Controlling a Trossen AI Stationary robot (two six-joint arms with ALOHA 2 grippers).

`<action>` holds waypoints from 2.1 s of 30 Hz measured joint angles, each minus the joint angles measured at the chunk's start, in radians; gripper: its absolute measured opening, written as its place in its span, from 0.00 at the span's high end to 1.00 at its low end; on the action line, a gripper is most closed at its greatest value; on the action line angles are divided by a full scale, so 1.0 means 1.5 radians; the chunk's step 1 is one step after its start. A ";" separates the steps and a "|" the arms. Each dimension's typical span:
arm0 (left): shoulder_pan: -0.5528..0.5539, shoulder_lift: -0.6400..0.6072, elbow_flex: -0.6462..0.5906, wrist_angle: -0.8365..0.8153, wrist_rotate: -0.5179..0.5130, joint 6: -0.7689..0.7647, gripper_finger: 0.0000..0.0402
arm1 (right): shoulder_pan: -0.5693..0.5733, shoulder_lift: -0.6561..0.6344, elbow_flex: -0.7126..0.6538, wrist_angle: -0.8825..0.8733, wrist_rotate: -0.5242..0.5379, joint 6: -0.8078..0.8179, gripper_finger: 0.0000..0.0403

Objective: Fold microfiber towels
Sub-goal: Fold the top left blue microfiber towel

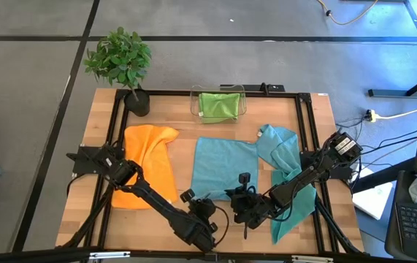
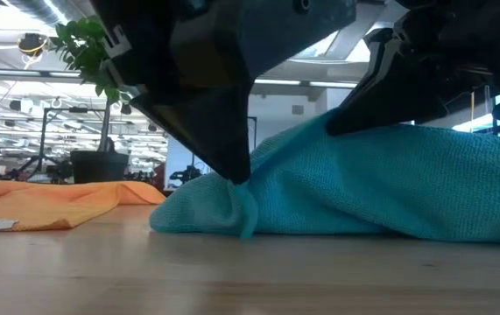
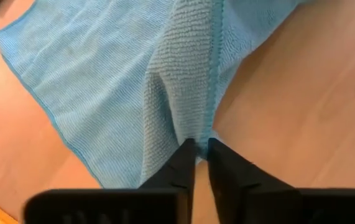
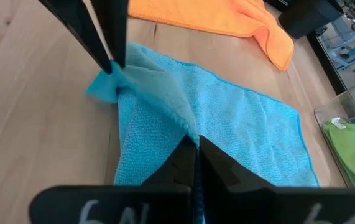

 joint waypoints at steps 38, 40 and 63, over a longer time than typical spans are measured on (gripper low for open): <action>-0.081 -0.015 0.154 -0.175 0.186 0.038 1.00 | 0.012 0.000 -0.001 0.026 -0.435 -0.015 0.96; -0.088 -0.015 0.154 -0.150 0.185 0.048 1.00 | 0.012 0.000 -0.001 0.030 -0.442 -0.016 0.94; -0.103 -0.010 0.030 -0.010 0.172 0.451 0.67 | 0.137 0.000 0.000 -0.161 -0.476 0.095 0.35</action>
